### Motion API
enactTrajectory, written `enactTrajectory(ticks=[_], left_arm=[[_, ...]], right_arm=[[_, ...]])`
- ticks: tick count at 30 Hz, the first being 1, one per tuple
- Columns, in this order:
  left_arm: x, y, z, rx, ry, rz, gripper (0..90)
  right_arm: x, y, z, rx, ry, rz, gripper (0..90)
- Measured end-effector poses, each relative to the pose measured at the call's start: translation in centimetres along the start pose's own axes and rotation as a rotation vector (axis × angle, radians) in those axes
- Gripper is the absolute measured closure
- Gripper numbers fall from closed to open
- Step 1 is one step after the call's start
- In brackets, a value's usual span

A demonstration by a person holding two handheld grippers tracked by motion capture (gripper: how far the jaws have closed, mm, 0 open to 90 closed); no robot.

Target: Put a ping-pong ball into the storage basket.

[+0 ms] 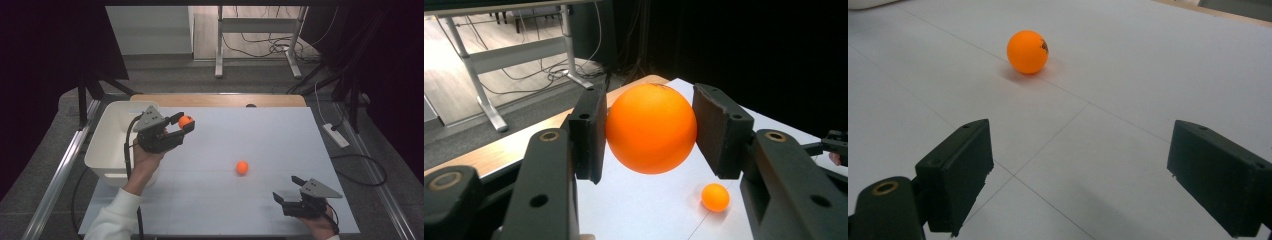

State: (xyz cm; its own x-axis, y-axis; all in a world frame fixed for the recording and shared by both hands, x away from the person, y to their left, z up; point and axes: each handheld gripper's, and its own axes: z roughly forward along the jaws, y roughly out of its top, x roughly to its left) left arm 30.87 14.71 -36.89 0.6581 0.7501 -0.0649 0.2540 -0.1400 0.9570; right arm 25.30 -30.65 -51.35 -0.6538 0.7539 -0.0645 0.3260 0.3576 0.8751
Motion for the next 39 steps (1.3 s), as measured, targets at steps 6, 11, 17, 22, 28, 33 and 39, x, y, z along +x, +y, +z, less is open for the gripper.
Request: enactTrajectory(ticks=[6, 11, 17, 22, 28, 33, 39], left_arm=[[0.3, -0.1, -0.4, 0.004, 0.023, 0.009, 50.4], [0.6, -0.1, -0.7, 0.009, 0.036, 0.008, 50.4], [1.1, -0.2, -1.1, 0.016, 0.057, 0.002, 50.4], [1.5, -0.3, -1.4, 0.02, 0.072, 0.0, 50.4], [2.1, -0.3, -1.8, 0.023, 0.089, -0.006, 50.4], [2.8, -0.4, -2.3, 0.024, 0.111, -0.019, 50.4], [3.4, -0.5, -2.7, 0.022, 0.127, -0.031, 50.4]], right_arm=[[0.0, 0.0, 0.0, 0.0, 0.0, 0.001, 10.7], [0.0, 0.0, 0.0, 0.0, 0.0, 0.002, 10.7], [-0.1, 0.0, 0.0, -0.001, 0.0, 0.003, 10.7], [-0.1, 0.0, 0.0, -0.001, 0.0, 0.004, 10.7], [-0.1, 0.0, 0.0, -0.001, 0.0, 0.006, 10.7], [-0.1, 0.0, 0.0, -0.003, 0.001, 0.008, 10.7], [-0.1, 0.0, 0.0, 0.0, 0.0, 0.006, 10.7]])
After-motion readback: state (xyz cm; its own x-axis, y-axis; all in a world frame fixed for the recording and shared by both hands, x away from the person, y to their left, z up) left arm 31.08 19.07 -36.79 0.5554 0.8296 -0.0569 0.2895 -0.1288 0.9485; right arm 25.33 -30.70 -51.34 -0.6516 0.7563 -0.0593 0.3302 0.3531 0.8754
